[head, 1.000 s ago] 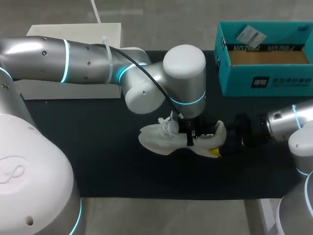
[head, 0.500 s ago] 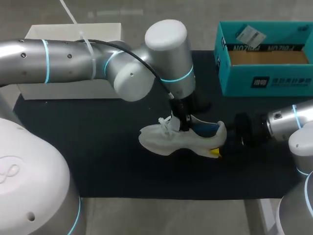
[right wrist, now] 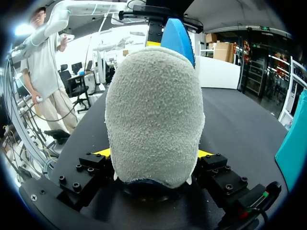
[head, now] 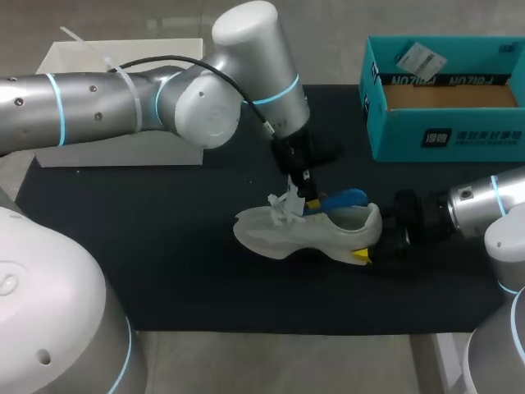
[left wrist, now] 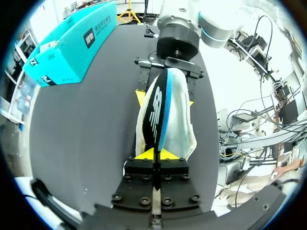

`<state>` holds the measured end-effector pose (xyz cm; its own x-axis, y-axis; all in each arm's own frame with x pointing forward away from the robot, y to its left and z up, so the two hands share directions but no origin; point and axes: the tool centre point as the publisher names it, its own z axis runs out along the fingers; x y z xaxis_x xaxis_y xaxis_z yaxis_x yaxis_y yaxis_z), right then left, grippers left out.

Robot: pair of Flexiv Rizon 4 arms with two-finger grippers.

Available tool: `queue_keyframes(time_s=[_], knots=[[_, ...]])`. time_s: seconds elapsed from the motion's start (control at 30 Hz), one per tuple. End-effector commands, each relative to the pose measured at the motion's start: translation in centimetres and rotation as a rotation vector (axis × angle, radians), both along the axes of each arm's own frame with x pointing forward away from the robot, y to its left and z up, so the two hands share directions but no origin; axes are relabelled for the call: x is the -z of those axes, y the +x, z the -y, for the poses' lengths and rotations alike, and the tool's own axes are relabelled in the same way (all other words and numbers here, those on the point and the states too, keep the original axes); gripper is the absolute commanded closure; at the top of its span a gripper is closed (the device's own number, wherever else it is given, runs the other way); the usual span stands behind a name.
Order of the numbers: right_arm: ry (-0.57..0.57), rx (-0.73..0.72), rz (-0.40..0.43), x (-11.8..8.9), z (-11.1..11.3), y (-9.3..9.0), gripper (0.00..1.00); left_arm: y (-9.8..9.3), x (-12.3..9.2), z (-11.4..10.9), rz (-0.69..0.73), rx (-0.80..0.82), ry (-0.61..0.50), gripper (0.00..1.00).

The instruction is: Take the shoe out of the shoebox, open the shoe tongue, remove and reinsert the insole, then place the shoe into the shoebox

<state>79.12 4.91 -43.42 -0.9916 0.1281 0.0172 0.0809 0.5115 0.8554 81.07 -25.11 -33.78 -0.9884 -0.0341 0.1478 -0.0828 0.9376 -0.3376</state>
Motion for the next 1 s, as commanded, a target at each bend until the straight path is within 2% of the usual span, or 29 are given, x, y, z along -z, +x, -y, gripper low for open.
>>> queue_keyframes(time_s=[0.03,0.17,0.57,0.77,1.0], knots=[[-0.003,0.001,0.000,0.5,-0.1,-0.2,1.00,0.0,-0.9,-0.4,-0.020,-0.004,-0.041,1.00],[-0.003,0.001,0.000,0.5,-0.1,-0.2,1.00,0.0,-1.8,0.1,-0.071,-0.022,-0.114,1.00],[-0.003,0.001,0.000,0.5,-0.1,-0.2,1.00,-0.2,-2.0,2.7,-0.111,-0.020,-0.162,1.00],[-0.003,0.001,0.000,0.5,-0.1,-0.2,1.00,-0.9,-4.0,3.5,-0.112,-0.002,-0.221,1.00],[-0.003,0.001,0.000,0.5,-0.1,-0.2,1.00,-1.8,-8.3,3.4,-0.134,0.036,-0.343,1.00]])
